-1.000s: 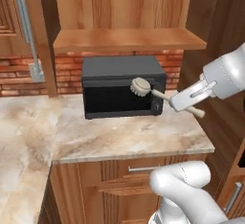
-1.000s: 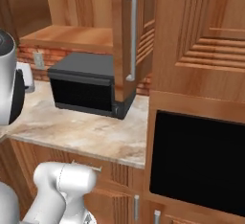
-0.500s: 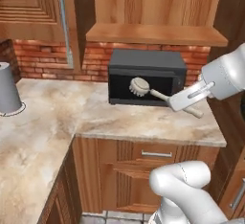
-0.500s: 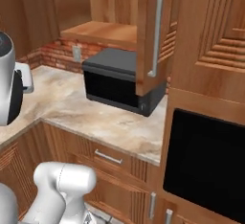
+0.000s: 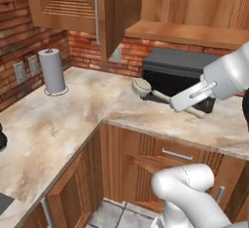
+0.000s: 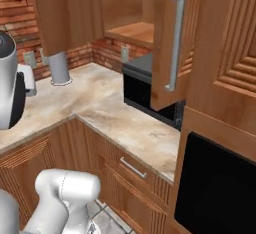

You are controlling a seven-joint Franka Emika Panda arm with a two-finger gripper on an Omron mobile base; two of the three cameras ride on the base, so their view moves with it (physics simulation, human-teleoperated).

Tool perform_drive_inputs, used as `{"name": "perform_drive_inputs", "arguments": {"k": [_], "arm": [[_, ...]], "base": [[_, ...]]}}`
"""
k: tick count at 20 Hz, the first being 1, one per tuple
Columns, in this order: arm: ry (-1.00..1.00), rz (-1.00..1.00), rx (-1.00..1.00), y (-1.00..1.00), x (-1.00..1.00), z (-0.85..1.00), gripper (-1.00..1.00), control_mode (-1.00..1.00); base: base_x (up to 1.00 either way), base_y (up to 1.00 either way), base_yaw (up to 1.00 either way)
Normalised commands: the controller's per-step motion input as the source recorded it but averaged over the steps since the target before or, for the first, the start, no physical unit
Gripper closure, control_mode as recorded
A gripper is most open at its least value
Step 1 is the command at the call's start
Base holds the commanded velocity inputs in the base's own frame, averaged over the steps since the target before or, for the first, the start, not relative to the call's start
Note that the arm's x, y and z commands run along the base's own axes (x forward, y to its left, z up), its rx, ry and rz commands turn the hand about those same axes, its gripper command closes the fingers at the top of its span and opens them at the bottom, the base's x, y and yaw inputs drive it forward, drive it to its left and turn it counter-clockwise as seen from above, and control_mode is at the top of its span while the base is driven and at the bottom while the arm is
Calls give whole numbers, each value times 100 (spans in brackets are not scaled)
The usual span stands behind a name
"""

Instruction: Open the cabinet. Pick the dish brush and place it next to the sink. Then close the cabinet.

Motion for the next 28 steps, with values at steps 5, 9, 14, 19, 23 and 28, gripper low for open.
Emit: {"name": "perform_drive_inputs", "arguments": {"k": [5,9,14,19,23,28], "arm": [[0,0,0,0,0,0,100,100],[0,0,0,0,0,0,100,100],[0,0,0,0,0,0,100,100],[0,0,0,0,0,0,100,100],[0,0,0,0,0,0,100,100],[0,0,0,0,0,0,100,100]], "base": [[-53,-2,52],[-24,0,56],[5,5,57],[11,8,52],[38,0,38],[42,0,26]]}}
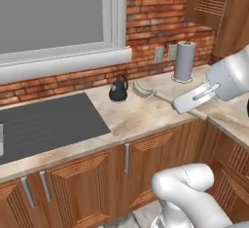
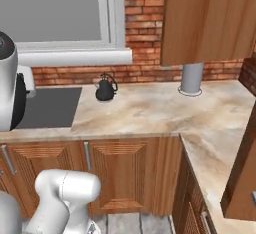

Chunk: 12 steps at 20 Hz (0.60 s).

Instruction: Open the cabinet. Pick the dish brush and place it next to the sink. Then close the cabinet.

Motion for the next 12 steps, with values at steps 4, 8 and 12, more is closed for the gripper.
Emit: {"name": "perform_drive_inputs", "arguments": {"k": [4,8,12], "arm": [[0,0,0,0,0,0,100,100],[0,0,0,0,0,0,100,100],[0,0,0,0,0,0,100,100]], "base": [[19,21,27],[0,62,32],[0,84,32]]}}
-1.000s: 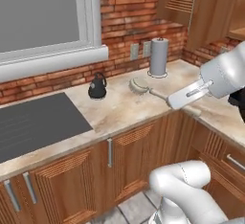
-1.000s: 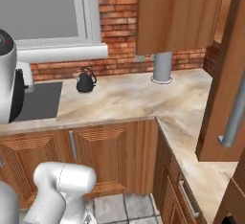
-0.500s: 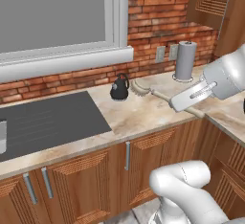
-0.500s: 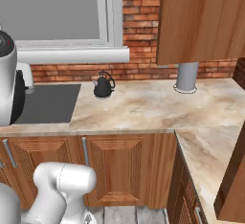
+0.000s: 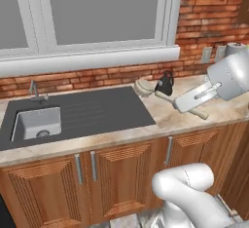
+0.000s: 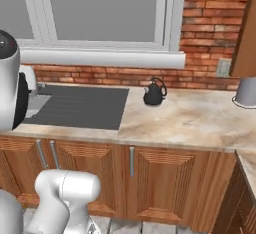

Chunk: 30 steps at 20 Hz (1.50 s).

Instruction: Open the cabinet. Pick the dish brush and place it next to the sink. Then close the cabinet.

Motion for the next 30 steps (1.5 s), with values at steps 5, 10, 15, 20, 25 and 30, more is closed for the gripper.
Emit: {"name": "perform_drive_inputs", "arguments": {"k": [5,10,15,20,25,30], "arm": [[0,0,0,0,0,0,100,100],[0,0,0,0,0,0,100,100],[0,0,0,0,0,0,100,100],[0,0,0,0,0,0,100,100],[0,0,0,0,0,0,100,100],[0,0,0,0,0,0,100,100]], "base": [[31,82,22],[35,59,11],[39,22,0],[49,40,0],[37,64,0],[50,59,0]]}}
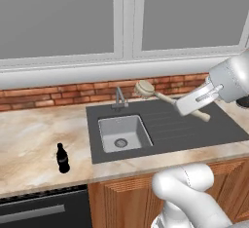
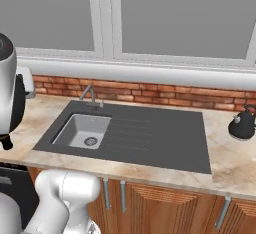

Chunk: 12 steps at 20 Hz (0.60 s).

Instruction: Open the cabinet. Pick the dish brush and place it next to the sink. Then close the cabinet.

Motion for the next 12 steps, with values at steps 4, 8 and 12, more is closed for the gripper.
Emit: {"name": "perform_drive_inputs", "arguments": {"k": [4,8,12], "arm": [[0,0,0,0,0,0,100,100],[0,0,0,0,0,0,100,100],[0,0,0,0,0,0,100,100]], "base": [[21,28,0],[0,0,0],[0,0,0]]}}
